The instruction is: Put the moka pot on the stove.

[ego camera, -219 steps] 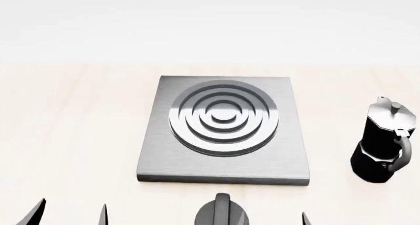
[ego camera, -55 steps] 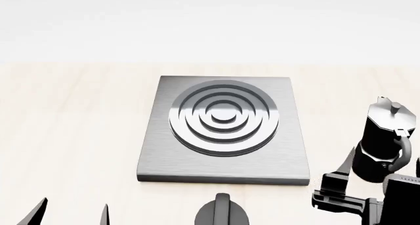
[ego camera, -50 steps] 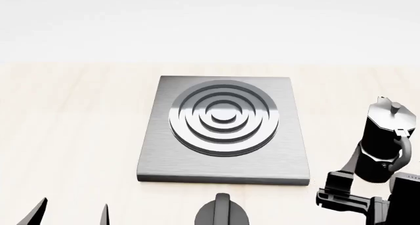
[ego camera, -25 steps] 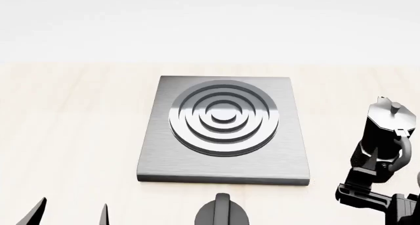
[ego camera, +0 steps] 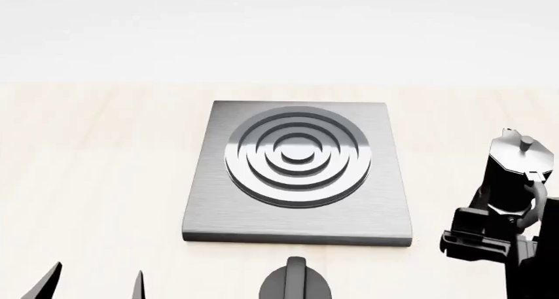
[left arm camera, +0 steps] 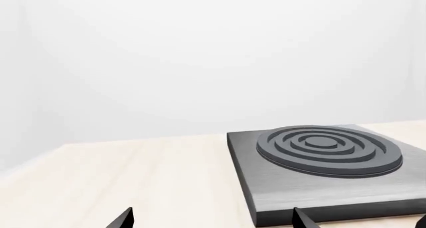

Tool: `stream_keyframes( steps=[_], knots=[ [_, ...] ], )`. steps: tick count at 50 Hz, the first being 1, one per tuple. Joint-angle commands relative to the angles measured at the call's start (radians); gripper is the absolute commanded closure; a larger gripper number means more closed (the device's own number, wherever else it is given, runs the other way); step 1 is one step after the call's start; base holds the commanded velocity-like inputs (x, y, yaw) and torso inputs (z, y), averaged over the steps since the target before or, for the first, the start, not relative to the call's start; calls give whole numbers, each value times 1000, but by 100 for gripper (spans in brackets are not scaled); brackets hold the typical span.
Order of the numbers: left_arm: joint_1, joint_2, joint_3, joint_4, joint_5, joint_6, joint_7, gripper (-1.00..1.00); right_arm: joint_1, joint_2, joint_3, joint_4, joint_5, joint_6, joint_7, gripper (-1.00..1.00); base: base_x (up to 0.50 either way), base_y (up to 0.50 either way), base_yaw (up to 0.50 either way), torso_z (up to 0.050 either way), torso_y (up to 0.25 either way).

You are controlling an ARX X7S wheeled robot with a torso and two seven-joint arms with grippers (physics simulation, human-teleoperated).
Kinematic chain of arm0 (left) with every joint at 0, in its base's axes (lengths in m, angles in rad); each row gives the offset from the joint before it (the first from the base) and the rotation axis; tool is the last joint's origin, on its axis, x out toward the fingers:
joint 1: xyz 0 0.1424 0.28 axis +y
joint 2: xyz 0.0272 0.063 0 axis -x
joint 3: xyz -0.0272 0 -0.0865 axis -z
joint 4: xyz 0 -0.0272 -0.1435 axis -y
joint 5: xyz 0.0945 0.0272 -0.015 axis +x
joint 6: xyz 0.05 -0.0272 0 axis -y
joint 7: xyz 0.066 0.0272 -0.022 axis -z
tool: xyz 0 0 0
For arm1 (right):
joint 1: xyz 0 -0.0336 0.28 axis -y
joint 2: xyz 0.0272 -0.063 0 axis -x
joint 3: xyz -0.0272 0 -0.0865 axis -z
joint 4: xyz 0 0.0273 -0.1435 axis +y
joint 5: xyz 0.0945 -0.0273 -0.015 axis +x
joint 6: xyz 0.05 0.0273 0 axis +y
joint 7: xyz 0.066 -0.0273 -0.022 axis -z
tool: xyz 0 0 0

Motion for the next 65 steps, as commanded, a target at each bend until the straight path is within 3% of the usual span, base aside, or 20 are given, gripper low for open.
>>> stream_keyframes(
  steps=[1, 65],
  knots=[
    [-1, -2, 4, 0, 1, 1, -3, -100, 37, 8, -21, 49, -9, 17, -17, -100, 0, 0, 0, 0, 0],
    [-8, -15, 25, -8, -1, 20, -6, -100, 77, -2, 38, 306, 53, -120, -177, -100, 0, 0, 0, 0, 0]
  ],
)
